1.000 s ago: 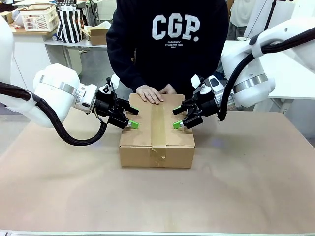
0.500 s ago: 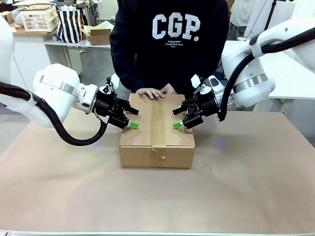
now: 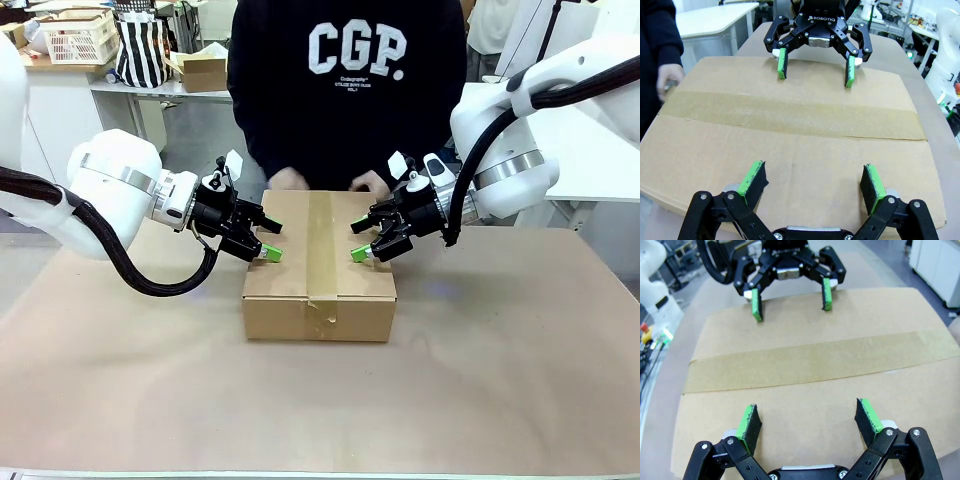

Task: Pack the gift set into the box.
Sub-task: Press and hold the closed box until the human finishes sealing it.

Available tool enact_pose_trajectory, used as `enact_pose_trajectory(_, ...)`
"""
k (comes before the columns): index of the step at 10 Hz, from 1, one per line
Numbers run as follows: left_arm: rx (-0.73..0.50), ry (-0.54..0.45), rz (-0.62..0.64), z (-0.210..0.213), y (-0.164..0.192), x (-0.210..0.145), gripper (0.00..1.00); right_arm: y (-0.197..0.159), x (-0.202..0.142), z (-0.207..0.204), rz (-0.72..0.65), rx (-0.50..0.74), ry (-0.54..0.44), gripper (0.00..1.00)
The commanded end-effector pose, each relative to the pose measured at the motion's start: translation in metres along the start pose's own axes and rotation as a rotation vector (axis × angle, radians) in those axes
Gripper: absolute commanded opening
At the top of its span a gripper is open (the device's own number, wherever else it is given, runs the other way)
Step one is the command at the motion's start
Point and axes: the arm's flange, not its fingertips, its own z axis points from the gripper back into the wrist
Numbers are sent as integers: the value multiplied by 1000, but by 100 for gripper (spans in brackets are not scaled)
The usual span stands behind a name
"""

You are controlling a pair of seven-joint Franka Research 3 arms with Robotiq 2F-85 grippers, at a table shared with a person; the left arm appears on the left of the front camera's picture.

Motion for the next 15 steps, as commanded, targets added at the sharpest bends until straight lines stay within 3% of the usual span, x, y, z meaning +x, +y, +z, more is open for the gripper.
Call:
enact_pose_trajectory(1,-2,5,-8,0,-2,-5,100,3,-5,-2,-2,-13,-2,100)
enact_pose_trajectory(12,0,0,0,0,0,0,100,0,0,0,0,0,0,100)
enact_pose_trajectory(15,-68,-245,288,46,-34,60,100,42,34,37,-282,106,-66,100)
